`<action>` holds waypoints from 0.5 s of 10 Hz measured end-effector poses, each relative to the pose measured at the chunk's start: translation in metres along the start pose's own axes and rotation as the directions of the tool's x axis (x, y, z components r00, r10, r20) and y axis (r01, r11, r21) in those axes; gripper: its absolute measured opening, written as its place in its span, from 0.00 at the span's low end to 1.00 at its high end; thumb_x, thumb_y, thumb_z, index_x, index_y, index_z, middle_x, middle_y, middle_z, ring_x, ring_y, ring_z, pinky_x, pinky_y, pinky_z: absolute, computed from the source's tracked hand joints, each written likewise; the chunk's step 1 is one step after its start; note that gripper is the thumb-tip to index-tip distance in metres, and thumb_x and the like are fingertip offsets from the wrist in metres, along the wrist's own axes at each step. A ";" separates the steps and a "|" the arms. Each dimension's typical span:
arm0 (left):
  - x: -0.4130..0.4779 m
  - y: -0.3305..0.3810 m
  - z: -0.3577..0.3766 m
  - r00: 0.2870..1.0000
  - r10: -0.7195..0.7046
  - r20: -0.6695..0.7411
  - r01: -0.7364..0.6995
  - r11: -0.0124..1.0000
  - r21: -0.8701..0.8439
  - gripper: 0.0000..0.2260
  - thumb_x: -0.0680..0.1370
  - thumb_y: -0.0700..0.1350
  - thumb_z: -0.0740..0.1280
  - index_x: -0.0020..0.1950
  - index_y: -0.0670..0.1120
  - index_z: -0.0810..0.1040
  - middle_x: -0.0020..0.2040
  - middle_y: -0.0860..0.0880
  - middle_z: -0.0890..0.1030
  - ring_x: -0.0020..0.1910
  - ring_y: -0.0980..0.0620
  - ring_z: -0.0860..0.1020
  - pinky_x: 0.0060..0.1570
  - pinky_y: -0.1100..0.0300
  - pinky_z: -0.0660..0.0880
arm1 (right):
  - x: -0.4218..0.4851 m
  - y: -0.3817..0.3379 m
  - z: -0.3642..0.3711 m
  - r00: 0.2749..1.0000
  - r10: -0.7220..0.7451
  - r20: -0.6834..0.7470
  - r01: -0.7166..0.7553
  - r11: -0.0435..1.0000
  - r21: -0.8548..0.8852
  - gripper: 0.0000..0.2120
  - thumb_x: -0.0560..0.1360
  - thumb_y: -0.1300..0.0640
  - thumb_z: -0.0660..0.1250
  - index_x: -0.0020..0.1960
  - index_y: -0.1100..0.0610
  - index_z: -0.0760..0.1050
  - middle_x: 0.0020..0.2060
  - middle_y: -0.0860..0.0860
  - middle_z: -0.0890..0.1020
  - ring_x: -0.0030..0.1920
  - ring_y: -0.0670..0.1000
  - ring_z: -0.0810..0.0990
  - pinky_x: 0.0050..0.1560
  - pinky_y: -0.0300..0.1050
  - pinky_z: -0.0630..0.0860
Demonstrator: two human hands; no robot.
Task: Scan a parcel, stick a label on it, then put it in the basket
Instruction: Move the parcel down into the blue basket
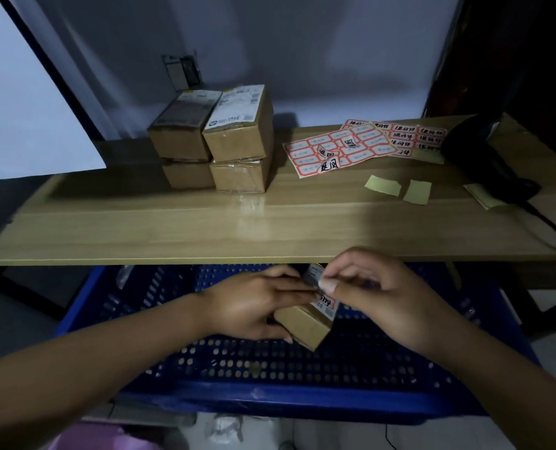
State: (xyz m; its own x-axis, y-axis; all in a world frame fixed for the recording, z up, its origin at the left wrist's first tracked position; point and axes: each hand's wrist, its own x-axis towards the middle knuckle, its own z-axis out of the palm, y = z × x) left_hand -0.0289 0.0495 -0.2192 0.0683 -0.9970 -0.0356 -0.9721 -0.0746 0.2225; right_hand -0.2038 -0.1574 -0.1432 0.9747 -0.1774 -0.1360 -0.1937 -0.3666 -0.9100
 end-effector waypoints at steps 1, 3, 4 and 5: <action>0.016 -0.016 0.018 0.993 -0.012 0.114 0.002 0.997 0.081 0.33 0.79 0.57 0.77 0.79 0.46 0.72 0.75 0.45 0.78 0.75 0.41 0.71 0.67 0.46 0.81 | 0.000 0.011 0.006 0.998 0.042 0.048 -0.041 0.998 -0.037 0.05 0.77 0.46 0.73 0.51 0.45 0.84 0.47 0.45 0.88 0.48 0.43 0.85 0.57 0.47 0.80; 0.041 -0.022 0.062 0.938 -0.172 0.302 0.142 0.983 0.118 0.26 0.83 0.44 0.73 0.79 0.40 0.72 0.79 0.40 0.73 0.81 0.39 0.64 0.71 0.46 0.74 | -0.006 0.013 0.008 0.995 0.062 0.083 -0.058 0.997 -0.052 0.06 0.78 0.44 0.72 0.52 0.43 0.84 0.49 0.39 0.86 0.48 0.41 0.84 0.51 0.37 0.77; 0.054 -0.029 0.094 0.935 -0.248 0.251 0.194 0.956 0.221 0.22 0.86 0.37 0.66 0.80 0.37 0.70 0.79 0.36 0.71 0.80 0.34 0.65 0.76 0.41 0.71 | -0.009 0.006 0.000 0.992 0.087 0.087 -0.084 0.996 -0.036 0.05 0.78 0.44 0.71 0.52 0.41 0.83 0.50 0.37 0.85 0.48 0.39 0.83 0.49 0.34 0.76; 0.066 -0.038 0.111 0.958 -0.249 0.143 0.227 0.961 0.156 0.20 0.86 0.38 0.63 0.80 0.40 0.70 0.79 0.36 0.70 0.77 0.34 0.67 0.77 0.40 0.68 | -0.010 -0.007 -0.015 0.996 0.075 0.042 -0.075 0.997 -0.011 0.06 0.78 0.42 0.71 0.53 0.39 0.83 0.50 0.35 0.85 0.50 0.39 0.83 0.52 0.38 0.76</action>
